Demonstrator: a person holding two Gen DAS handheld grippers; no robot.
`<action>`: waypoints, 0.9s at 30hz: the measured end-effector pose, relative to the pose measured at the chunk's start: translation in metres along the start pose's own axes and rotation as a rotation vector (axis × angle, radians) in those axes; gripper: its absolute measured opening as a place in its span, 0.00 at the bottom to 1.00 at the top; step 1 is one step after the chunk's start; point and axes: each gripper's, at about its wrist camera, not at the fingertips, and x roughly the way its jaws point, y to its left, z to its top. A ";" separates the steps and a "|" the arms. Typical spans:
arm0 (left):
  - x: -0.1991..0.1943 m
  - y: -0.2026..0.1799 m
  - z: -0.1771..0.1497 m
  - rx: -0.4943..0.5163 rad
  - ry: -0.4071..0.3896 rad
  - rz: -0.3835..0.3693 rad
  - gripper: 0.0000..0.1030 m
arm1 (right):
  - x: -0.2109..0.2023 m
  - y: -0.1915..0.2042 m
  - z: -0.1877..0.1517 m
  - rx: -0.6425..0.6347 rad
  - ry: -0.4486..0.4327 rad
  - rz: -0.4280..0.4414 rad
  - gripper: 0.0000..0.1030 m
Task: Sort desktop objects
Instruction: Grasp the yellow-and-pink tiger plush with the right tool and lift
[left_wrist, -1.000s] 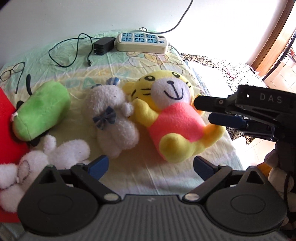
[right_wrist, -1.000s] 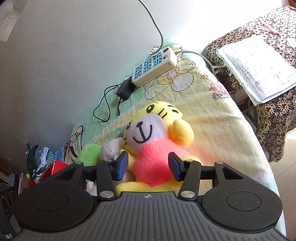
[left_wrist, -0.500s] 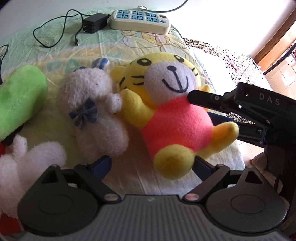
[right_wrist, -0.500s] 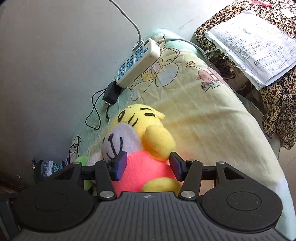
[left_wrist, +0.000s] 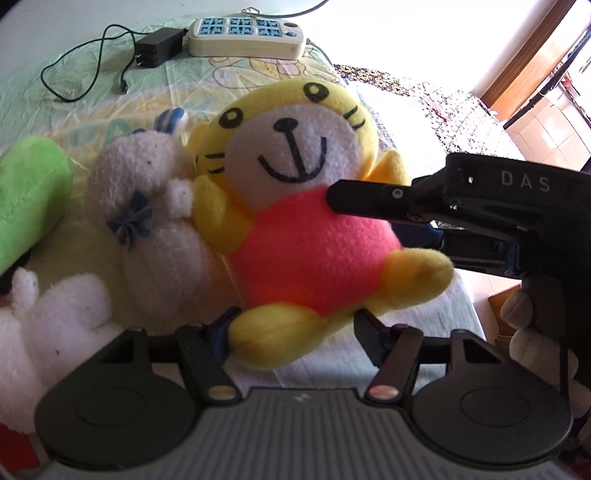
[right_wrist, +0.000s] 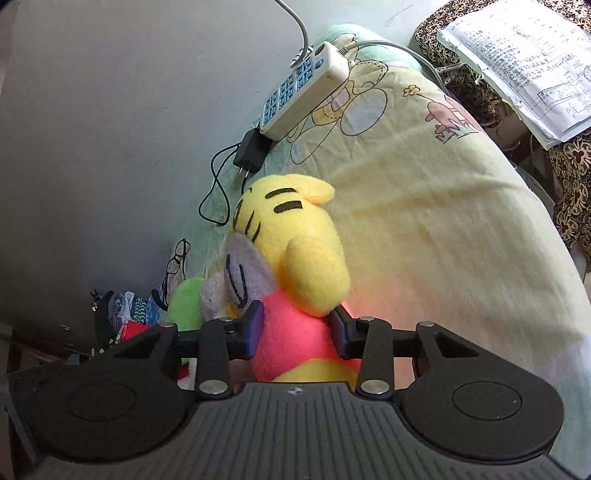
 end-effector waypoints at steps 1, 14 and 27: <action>-0.002 -0.003 -0.003 0.013 -0.001 -0.006 0.64 | -0.003 0.001 -0.003 0.000 0.004 -0.002 0.37; -0.027 -0.019 -0.060 0.151 0.068 -0.120 0.65 | -0.043 0.013 -0.059 -0.064 0.091 -0.063 0.35; -0.040 0.010 -0.042 0.046 -0.044 -0.101 0.81 | -0.024 0.003 -0.063 -0.044 0.081 -0.069 0.56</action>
